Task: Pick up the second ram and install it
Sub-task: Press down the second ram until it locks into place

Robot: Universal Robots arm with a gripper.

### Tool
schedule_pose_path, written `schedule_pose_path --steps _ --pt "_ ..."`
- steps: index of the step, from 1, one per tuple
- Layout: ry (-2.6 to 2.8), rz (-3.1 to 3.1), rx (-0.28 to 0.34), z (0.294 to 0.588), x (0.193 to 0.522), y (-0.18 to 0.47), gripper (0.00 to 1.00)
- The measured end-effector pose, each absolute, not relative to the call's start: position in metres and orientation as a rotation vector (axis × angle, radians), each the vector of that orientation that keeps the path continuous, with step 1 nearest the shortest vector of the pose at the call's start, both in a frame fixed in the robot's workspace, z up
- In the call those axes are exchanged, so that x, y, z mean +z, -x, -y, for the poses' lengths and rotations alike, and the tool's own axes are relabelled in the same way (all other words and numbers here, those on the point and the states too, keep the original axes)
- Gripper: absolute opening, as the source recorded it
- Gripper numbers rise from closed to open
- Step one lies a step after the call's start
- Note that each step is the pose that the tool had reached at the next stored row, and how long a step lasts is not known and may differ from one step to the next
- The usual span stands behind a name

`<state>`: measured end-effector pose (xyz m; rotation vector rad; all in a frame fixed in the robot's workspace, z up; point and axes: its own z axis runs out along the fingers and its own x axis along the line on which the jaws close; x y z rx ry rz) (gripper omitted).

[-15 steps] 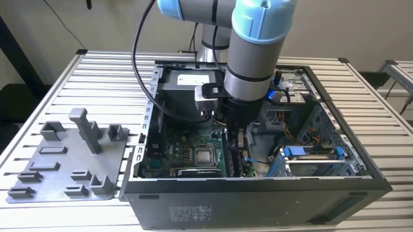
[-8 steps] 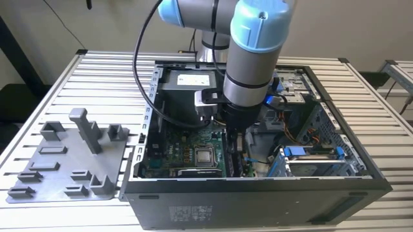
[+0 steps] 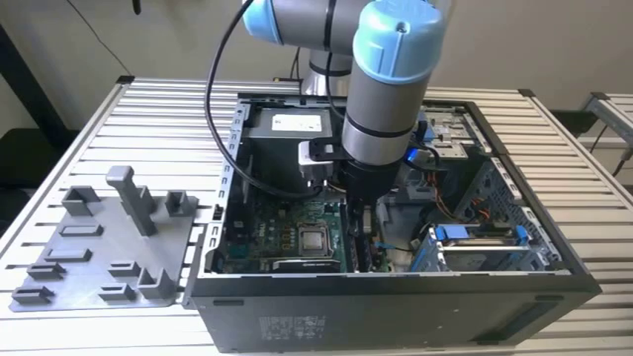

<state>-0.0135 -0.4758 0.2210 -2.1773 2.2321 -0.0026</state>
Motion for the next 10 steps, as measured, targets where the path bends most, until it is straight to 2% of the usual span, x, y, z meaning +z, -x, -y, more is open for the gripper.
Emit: schedule_pose_path --steps 10 --pt "2.178 -2.233 -0.004 0.476 0.239 0.014 0.11"
